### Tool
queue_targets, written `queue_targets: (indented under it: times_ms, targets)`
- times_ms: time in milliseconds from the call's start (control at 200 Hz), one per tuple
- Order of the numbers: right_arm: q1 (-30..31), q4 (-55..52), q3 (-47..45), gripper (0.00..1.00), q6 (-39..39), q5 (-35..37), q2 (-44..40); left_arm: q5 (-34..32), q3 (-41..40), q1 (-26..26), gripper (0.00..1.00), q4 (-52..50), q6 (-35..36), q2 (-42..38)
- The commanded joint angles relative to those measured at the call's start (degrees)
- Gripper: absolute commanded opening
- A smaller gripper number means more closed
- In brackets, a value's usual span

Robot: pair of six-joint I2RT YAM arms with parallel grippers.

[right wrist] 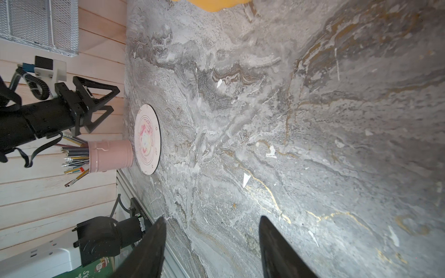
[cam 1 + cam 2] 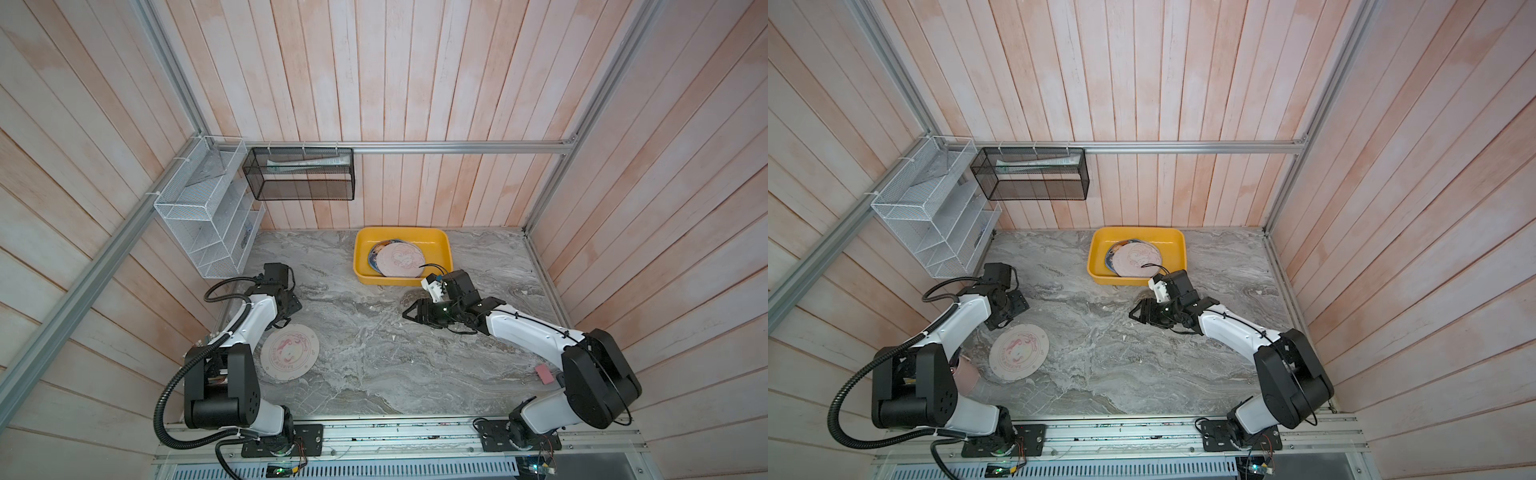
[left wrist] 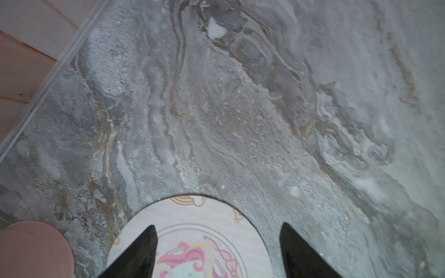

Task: Put the coasters into the storage box
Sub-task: Move the coaster to the center of the board.

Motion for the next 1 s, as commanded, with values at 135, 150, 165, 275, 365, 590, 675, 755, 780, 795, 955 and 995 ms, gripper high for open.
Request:
queue_targets:
  times_ms: [135, 150, 165, 275, 365, 590, 675, 755, 780, 795, 955, 995]
  targets:
    - [0.3, -1.5, 2.3, 0.62, -1.1, -0.3, 0.5, -2.1, -1.1, 5.6, 0.69, 2.5, -2.7, 4.4]
    - [0.3, -1.6, 2.4, 0.62, -1.1, -0.3, 0.5, -2.1, -1.2, 5.9, 0.68, 2.5, -2.9, 4.6]
    - [0.3, -1.6, 2.4, 0.62, -1.2, -0.3, 0.5, -2.0, -1.2, 6.1, 0.68, 2.6, -3.1, 4.7]
    - [0.3, -1.8, 2.6, 0.62, -1.5, -0.3, 0.5, -1.8, -2.4, 7.5, 0.67, 4.0, -4.1, 5.2]
    - [0.3, -1.6, 2.5, 0.62, -1.6, -0.5, 0.5, -2.0, -2.5, 8.2, 0.66, 4.3, -4.2, 7.1]
    - [0.3, -2.0, 2.8, 0.62, -1.8, -0.3, 0.0, -3.6, -4.2, 9.6, 0.66, 5.7, -3.8, 8.9]
    - [0.3, -1.9, 2.5, 0.62, -1.8, -0.3, -0.1, -3.2, -5.0, 10.0, 0.65, 6.7, -3.3, 9.7]
    - [0.4, -1.8, 2.5, 0.62, -1.9, -0.4, -0.1, -2.4, -5.3, 10.2, 0.64, 6.9, -3.2, 11.0]
    - [0.3, -1.7, 2.5, 0.62, -1.9, -0.3, -0.2, -2.0, -5.6, 10.2, 0.64, 7.2, -3.1, 11.3]
    - [0.3, -1.7, 2.5, 0.62, -2.0, -0.3, -0.2, -1.7, -5.7, 10.3, 0.64, 7.3, -3.1, 11.4]
    - [0.2, -1.9, 2.5, 0.62, -2.1, -0.2, -0.6, 1.8, -6.6, 10.3, 0.6, 7.5, -3.3, 12.3]
    - [0.2, -2.0, 2.4, 0.62, -2.1, -0.2, -0.8, 3.0, -6.9, 10.3, 0.59, 7.2, -3.4, 12.1]
